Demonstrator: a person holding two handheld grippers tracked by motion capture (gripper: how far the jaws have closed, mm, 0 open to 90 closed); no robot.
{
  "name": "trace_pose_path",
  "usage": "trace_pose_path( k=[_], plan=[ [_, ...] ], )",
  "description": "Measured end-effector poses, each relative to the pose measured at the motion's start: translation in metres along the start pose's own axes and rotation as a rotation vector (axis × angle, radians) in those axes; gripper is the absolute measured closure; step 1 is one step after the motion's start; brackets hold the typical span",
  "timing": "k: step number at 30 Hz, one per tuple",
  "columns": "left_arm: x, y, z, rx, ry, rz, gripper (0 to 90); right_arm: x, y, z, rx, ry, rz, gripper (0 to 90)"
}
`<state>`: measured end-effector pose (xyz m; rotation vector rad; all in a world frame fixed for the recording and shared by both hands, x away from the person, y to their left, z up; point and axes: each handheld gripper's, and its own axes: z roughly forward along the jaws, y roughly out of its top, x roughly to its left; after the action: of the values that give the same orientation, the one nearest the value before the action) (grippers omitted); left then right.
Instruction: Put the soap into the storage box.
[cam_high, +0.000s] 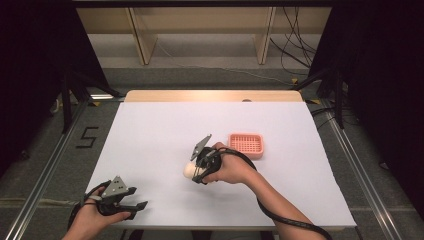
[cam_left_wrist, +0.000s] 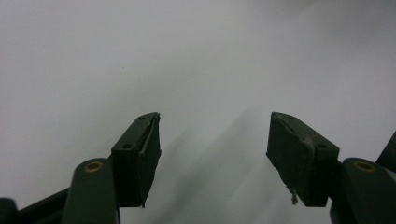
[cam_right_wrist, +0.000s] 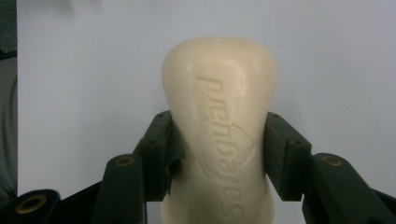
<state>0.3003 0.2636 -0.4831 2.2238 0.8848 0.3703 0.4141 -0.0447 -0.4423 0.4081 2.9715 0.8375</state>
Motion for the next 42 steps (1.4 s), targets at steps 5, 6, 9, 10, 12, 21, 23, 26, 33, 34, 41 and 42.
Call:
trace_pose_path(
  k=[5, 6, 9, 10, 12, 21, 23, 26, 33, 34, 41, 42],
  plan=[
    [-0.001, -0.001, 0.001, -0.005, 0.026, -0.023, 34.3, -0.002, -0.003, -0.004, -0.047, -0.014, 0.002, 50.3],
    [-0.002, -0.001, 0.001, -0.012, 0.031, -0.028, 34.3, -0.002, -0.004, -0.004, -0.054, -0.016, 0.008, 50.3],
    [-0.002, -0.001, 0.001, -0.005, 0.027, -0.03, 34.3, -0.002, -0.007, -0.007, -0.07, -0.021, 0.022, 50.3],
    [-0.001, -0.001, 0.0, -0.001, 0.022, -0.022, 34.3, -0.002, -0.007, -0.008, -0.076, -0.026, 0.029, 50.3],
    [-0.001, -0.001, 0.0, 0.005, 0.012, -0.033, 34.3, -0.001, -0.009, -0.009, -0.077, -0.036, 0.048, 50.3],
    [-0.001, -0.001, 0.0, -0.001, 0.021, -0.031, 34.3, -0.001, -0.015, -0.015, -0.103, -0.057, 0.065, 50.3],
    [-0.002, -0.001, 0.0, 0.0, 0.022, -0.031, 34.3, -0.002, -0.016, -0.017, -0.104, -0.059, 0.07, 50.3],
    [-0.002, -0.001, 0.0, -0.001, 0.022, -0.032, 34.3, -0.002, -0.019, -0.018, -0.12, -0.065, 0.082, 50.3],
    [-0.001, -0.001, 0.0, 0.0, 0.023, -0.029, 34.3, -0.003, -0.024, -0.024, -0.127, -0.093, 0.102, 50.3],
    [-0.002, -0.001, 0.0, 0.0, 0.023, -0.03, 34.3, -0.004, -0.024, -0.025, -0.126, -0.083, 0.097, 50.3],
    [-0.001, -0.001, 0.0, -0.001, 0.012, -0.025, 34.3, -0.006, -0.03, -0.03, -0.143, -0.106, 0.119, 50.3],
    [-0.001, -0.001, 0.0, -0.001, 0.011, -0.027, 34.3, -0.007, -0.031, -0.031, -0.144, -0.105, 0.105, 50.3]
  ],
)
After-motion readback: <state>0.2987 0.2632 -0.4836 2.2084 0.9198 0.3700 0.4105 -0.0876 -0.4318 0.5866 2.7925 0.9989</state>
